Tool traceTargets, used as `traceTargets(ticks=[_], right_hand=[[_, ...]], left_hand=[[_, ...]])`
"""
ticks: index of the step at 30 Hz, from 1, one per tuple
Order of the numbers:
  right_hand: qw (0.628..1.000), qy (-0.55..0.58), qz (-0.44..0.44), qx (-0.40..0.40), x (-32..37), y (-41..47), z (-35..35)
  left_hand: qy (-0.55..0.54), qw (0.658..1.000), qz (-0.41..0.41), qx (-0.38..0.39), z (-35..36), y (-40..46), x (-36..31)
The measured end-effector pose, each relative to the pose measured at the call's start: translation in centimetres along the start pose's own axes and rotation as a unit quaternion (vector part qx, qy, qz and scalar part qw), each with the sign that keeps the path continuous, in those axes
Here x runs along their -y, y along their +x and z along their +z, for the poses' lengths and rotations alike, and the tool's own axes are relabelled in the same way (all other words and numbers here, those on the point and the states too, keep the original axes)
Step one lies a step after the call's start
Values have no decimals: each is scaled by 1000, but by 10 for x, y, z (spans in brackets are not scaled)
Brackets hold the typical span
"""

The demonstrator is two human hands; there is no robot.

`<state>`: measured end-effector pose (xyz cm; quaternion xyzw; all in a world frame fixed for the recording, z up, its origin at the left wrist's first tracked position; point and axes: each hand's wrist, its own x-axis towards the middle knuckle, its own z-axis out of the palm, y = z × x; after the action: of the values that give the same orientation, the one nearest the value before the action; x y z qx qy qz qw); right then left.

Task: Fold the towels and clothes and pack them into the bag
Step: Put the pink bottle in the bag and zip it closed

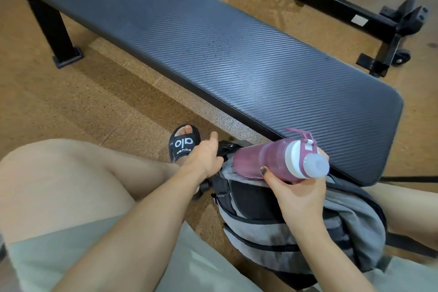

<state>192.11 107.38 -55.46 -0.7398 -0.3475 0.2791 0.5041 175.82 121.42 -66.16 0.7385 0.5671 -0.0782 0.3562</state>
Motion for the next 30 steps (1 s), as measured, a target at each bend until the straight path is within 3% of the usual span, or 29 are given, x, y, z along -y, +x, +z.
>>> traceTargets(ticks=[10, 18, 22, 30], right_hand=[[999, 13, -15, 50, 0, 0, 13], [999, 37, 16, 33, 7, 7, 30], [997, -4, 8, 71, 1, 7, 27], [985, -17, 52, 164, 1, 15, 4]], left_hand=[[96, 995, 22, -21, 10, -2, 2], [-62, 997, 2, -48, 4, 9, 17], [-111, 993, -10, -32, 1, 10, 14], [-22, 998, 24, -55, 9, 2, 3]])
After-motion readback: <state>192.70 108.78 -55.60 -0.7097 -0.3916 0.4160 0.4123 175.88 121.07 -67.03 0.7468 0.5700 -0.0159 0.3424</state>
